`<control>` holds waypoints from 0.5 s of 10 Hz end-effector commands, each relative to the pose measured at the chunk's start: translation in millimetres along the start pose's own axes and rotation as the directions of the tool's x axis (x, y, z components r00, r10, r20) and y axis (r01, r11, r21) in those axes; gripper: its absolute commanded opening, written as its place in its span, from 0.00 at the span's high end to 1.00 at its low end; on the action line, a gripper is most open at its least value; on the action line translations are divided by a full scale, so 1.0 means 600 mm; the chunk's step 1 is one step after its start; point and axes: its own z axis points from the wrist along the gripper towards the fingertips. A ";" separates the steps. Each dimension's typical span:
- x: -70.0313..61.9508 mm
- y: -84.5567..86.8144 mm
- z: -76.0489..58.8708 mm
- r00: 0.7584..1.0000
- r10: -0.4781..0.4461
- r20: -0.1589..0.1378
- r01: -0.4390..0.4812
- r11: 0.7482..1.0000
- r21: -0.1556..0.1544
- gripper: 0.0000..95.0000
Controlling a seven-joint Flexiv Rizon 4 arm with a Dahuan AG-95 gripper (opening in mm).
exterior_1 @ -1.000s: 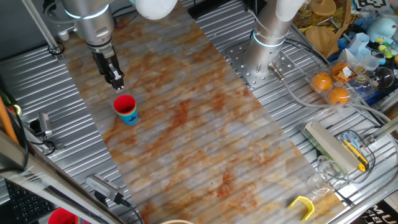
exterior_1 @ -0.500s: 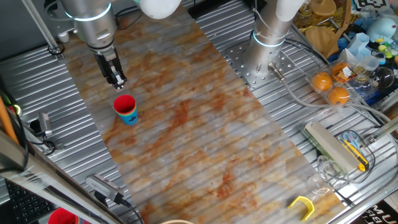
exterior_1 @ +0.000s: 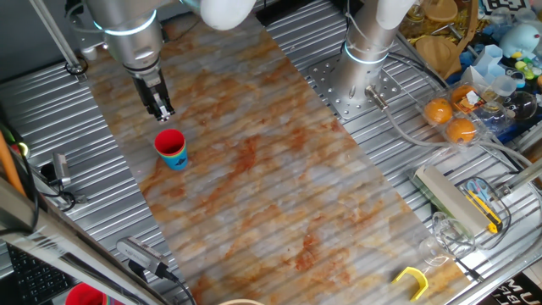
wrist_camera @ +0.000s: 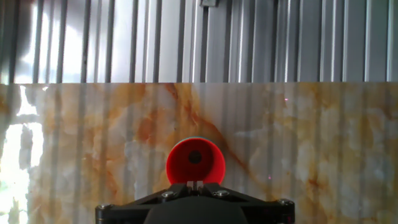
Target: Stack the cups
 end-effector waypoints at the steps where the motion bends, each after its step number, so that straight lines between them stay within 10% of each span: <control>1: 0.018 0.006 -0.007 1.000 -0.005 0.019 0.005 1.000 0.001 1.00; 5: 0.076 -0.028 -0.022 1.000 -0.024 0.019 0.023 0.998 0.057 1.00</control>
